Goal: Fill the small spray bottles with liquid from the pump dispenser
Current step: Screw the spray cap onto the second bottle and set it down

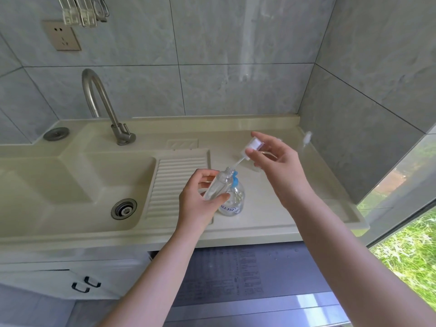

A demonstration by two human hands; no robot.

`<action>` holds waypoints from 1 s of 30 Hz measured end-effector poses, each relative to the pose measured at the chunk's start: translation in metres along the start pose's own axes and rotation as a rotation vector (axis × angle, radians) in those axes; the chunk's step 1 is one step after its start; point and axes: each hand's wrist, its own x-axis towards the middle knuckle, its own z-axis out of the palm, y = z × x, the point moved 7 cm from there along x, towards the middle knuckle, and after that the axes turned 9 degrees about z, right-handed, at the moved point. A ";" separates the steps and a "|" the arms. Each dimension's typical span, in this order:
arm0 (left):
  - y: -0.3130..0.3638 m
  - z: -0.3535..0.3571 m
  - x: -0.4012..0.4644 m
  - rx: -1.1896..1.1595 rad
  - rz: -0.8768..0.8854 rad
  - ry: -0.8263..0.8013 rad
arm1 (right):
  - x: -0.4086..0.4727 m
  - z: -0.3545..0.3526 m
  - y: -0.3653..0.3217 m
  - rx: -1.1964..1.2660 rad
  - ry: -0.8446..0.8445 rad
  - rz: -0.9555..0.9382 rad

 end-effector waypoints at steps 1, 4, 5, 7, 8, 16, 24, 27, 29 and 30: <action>0.001 0.001 0.000 -0.008 -0.004 -0.003 | -0.002 0.002 -0.002 -0.033 -0.001 -0.029; 0.002 0.003 0.000 -0.035 -0.026 -0.021 | -0.006 0.007 -0.003 -0.118 -0.022 -0.067; 0.003 0.003 0.000 -0.042 -0.029 -0.029 | -0.007 0.009 -0.002 -0.137 -0.037 -0.070; 0.004 0.004 0.000 -0.049 -0.033 -0.048 | -0.007 0.012 0.000 -0.165 -0.076 -0.075; 0.005 0.005 0.000 -0.056 -0.037 -0.063 | -0.007 0.013 0.000 -0.180 -0.093 -0.082; 0.007 0.011 0.000 -0.122 -0.046 -0.144 | -0.005 0.017 -0.005 -0.274 -0.259 -0.092; 0.011 0.012 0.001 -0.172 -0.019 -0.190 | -0.001 0.019 -0.021 -0.419 -0.372 -0.105; 0.012 0.012 0.002 -0.175 -0.003 -0.173 | 0.003 0.016 -0.028 -0.532 -0.233 -0.099; 0.014 0.012 0.001 -0.183 0.010 -0.167 | 0.002 0.017 -0.031 -0.641 -0.121 -0.103; 0.015 0.013 0.001 -0.189 0.016 -0.164 | 0.001 0.017 -0.034 -0.702 -0.060 -0.119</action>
